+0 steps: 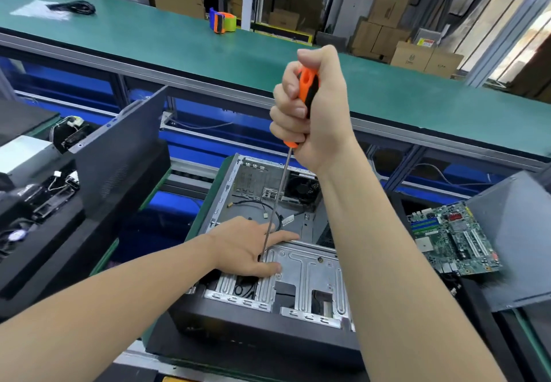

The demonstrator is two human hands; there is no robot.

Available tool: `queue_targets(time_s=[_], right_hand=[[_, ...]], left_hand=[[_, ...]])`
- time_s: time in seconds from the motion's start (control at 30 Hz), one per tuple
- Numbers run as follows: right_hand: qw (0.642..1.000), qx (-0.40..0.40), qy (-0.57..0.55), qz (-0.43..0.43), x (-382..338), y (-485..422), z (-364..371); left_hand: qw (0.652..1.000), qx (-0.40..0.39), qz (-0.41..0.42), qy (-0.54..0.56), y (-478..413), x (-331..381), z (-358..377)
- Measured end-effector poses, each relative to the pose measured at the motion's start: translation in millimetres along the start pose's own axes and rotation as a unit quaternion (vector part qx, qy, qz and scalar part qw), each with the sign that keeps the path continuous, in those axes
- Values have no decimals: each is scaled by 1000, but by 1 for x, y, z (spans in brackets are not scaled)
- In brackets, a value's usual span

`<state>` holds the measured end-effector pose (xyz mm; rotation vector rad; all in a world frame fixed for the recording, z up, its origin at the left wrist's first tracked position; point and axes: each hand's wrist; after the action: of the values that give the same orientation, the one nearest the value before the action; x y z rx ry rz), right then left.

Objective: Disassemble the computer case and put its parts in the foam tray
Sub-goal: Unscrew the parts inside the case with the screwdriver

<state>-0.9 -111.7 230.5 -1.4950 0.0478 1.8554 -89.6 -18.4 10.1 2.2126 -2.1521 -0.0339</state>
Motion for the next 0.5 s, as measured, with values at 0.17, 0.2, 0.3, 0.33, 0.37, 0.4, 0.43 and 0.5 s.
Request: queue_targets(time_s=[0.17,0.2,0.3,0.33,0.37,0.4,0.43,0.5], right_hand=[[978,-151,-134,44,3,-8,-12],[969,-183,-161,49,4,-10,-13],[941,-229,-236,85,5,-11,-13],[934,-231,-256,97,5,-11,-13],[930,-230,-270,99,6,-10,-13],[932,-223,-271,94,6,-11,-13],[940,-212,-255,84,4,-11,-12],[972,-156,-167,51,3,-9,-8]], left_hand=[[1000,5,1,3,-1,-1,3],[1000,7,2,4,-1,-1,3],[1000,13,-2,7,-2,-2,6],[1000,16,-2,8,-2,-2,6],[1000,19,-2,9,-1,-2,6],[1000,21,0,10,-1,-2,6],[1000,22,1,11,-1,-3,6],[1000,19,1,15,0,-3,6]])
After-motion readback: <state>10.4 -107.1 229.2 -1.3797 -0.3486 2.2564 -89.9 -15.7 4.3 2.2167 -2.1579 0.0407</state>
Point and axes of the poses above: each hand's wrist, its own y-axis away from the middle knuckle, its own z-axis out of the palm, x = y × z, and after that the axes turned 15 degrees about -z, right-handed
